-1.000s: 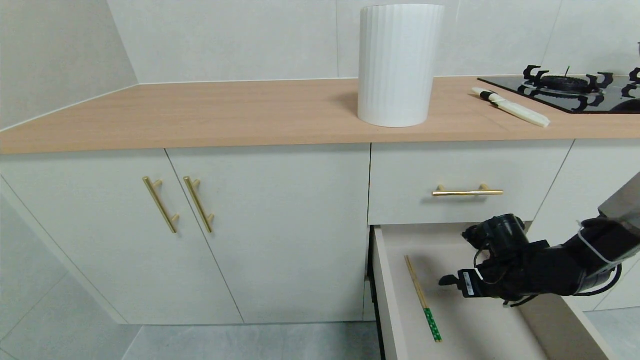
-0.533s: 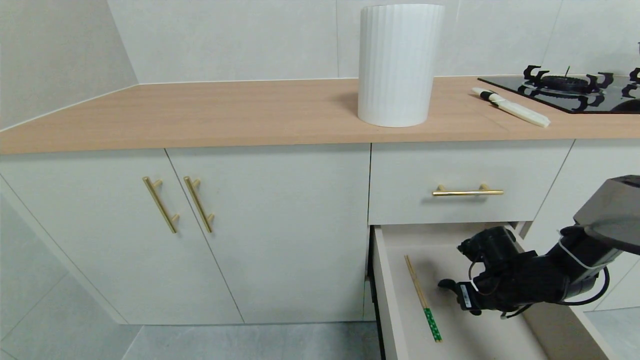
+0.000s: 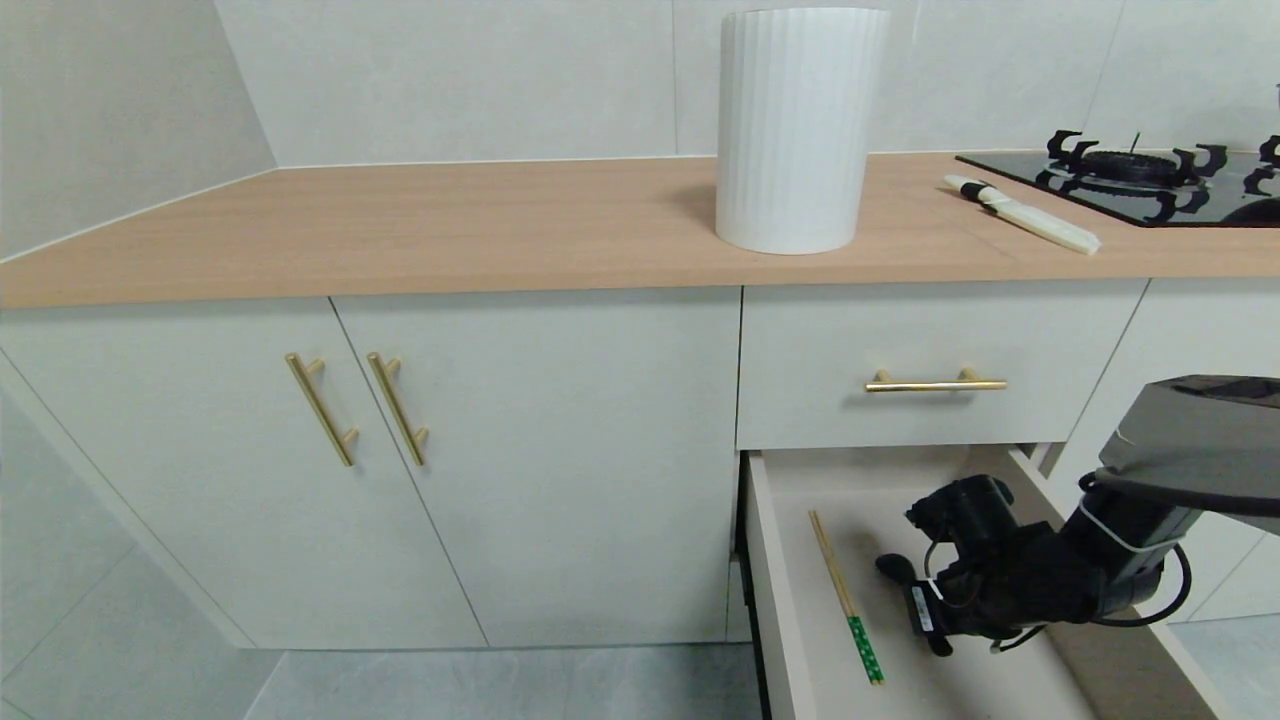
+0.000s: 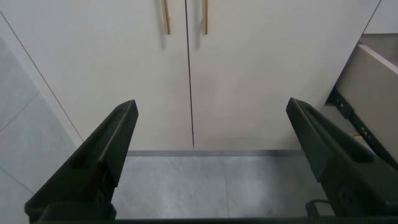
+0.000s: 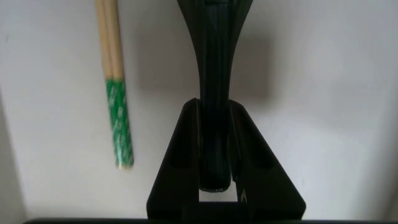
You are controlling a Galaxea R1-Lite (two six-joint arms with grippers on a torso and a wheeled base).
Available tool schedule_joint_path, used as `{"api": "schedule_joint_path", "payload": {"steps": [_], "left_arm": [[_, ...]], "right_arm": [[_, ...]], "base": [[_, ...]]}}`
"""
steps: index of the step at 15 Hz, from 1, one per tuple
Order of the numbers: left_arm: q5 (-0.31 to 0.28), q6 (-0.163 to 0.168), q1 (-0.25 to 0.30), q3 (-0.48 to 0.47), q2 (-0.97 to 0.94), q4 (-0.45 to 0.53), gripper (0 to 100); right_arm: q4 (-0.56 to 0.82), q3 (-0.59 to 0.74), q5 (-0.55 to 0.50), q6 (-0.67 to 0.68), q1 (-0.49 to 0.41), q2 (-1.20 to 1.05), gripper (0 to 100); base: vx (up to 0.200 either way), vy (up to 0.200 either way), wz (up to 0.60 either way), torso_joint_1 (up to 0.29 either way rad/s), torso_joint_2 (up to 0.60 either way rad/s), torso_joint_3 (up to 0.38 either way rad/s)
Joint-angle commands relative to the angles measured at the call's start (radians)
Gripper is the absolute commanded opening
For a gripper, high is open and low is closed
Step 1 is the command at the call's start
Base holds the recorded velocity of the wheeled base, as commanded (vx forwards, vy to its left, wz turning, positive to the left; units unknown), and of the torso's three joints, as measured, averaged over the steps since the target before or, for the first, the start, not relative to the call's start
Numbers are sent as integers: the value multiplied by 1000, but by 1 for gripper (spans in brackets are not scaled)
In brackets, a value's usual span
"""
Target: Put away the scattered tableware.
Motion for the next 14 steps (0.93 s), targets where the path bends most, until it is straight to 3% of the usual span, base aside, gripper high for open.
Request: {"api": "schedule_joint_path", "payload": {"steps": [1, 11, 12, 14], "left_arm": [[0, 0, 0, 0, 0, 0, 100], [0, 0, 0, 0, 2, 0, 100], [0, 0, 0, 0, 0, 0, 100], [0, 0, 0, 0, 0, 0, 100]], "right_arm": [[-2, -1, 0, 1, 0, 19, 0], [-8, -2, -1, 1, 0, 28, 0], [-8, -2, -1, 2, 0, 28, 100], [-8, -2, -1, 2, 0, 28, 100]], "base": [[0, 0, 0, 0, 0, 0], [0, 0, 0, 0, 0, 0], [0, 0, 0, 0, 0, 0], [0, 0, 0, 0, 0, 0]]}}
